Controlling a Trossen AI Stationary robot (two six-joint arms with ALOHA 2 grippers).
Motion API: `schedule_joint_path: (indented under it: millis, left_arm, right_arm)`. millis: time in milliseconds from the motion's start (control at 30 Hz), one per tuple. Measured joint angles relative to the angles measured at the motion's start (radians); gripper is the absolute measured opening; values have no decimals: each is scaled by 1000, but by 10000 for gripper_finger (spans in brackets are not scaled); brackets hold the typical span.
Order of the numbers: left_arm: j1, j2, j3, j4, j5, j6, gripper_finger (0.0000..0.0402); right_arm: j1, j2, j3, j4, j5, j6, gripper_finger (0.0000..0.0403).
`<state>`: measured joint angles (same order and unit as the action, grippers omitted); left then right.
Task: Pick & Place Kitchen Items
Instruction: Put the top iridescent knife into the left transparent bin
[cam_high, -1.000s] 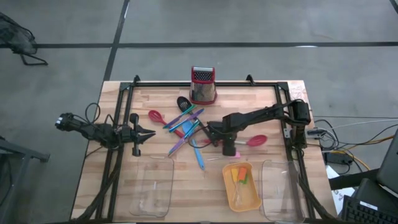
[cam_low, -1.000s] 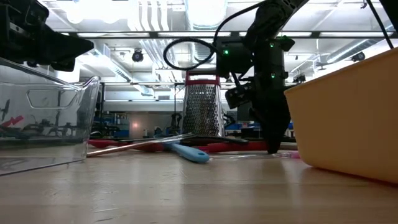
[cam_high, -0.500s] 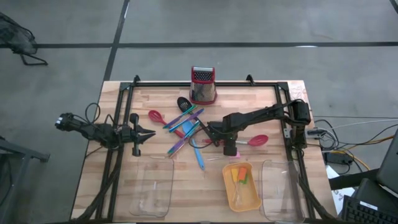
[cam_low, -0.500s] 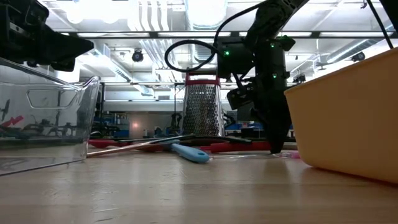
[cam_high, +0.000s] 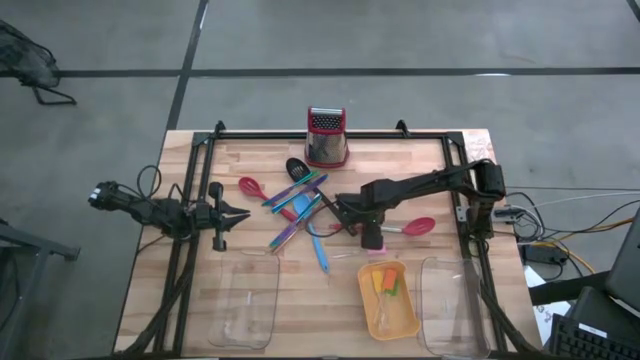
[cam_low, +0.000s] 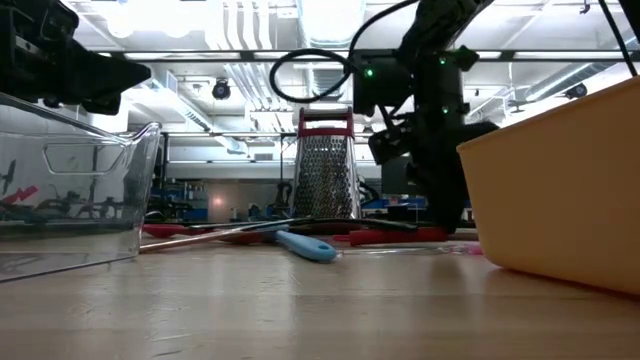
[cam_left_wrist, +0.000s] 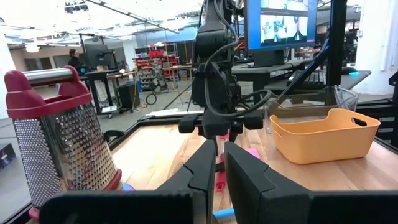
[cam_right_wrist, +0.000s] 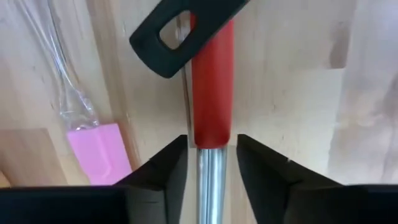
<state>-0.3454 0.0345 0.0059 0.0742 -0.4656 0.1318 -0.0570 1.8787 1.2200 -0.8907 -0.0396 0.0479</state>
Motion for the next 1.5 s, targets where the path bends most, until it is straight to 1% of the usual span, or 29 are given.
schedule_joint_path:
  millis: [133, 200, 267, 367, 433, 500, 567, 633, 700, 733, 833, 900, 1033, 1167, 1233, 1300, 1400, 1500]
  left_arm:
    - [0, 0, 0, 0, 0, 0, 42]
    - [0, 0, 0, 0, 0, 0, 42]
    - [0, 0, 0, 0, 0, 0, 42]
    - [0, 0, 0, 0, 0, 0, 42]
    - [0, 0, 0, 0, 0, 0, 42]
    - [0, 0, 0, 0, 0, 0, 42]
    - [0, 0, 0, 0, 0, 0, 42]
    - [0, 0, 0, 0, 0, 0, 42]
    - [0, 0, 0, 0, 0, 0, 42]
    - [0, 0, 0, 0, 0, 0, 42]
    - [0, 0, 0, 0, 0, 0, 42]
    - [0, 0, 0, 0, 0, 0, 42]
    - [0, 0, 0, 0, 0, 0, 42]
    - [0, 0, 0, 0, 0, 0, 42]
    - [0, 0, 0, 0, 0, 0, 42]
    - [0, 0, 0, 0, 0, 0, 42]
    - [0, 0, 0, 0, 0, 0, 42]
    - [0, 0, 0, 0, 0, 0, 42]
  right_arm:
    - [0, -15, 33, -27, 35, -1, 185]
    - [0, -22, 57, -69, 87, -2, 199]
    - [-2, -29, 75, -97, 130, 5, 209]
    - [-8, -60, 81, -93, 144, -2, 212]
    - [-8, -90, 76, -61, 138, -12, 199]
    - [-7, -132, 59, -22, 131, -25, 172]
    - [-6, -195, 33, 42, 108, -38, 131]
    - [-6, -274, -13, 130, 91, -51, 82]
    - [-6, -360, -78, 251, 85, -78, 31]
    - [-6, -403, -115, 320, 82, -99, 22]
    - [-10, -537, -234, 543, 61, -157, 19]
    - [-13, -620, -309, 648, 58, -180, 17]
    - [-13, -758, -444, 762, 51, -183, 9]
    - [-21, -867, -570, 888, -63, -207, 8]
    - [-22, -911, -624, 925, -80, -213, 8]
    - [-22, -954, -664, 947, -28, -205, 8]
    - [-23, -1013, -718, 950, 43, -134, 8]
    - [-23, -1068, -761, 952, 66, -55, 8]
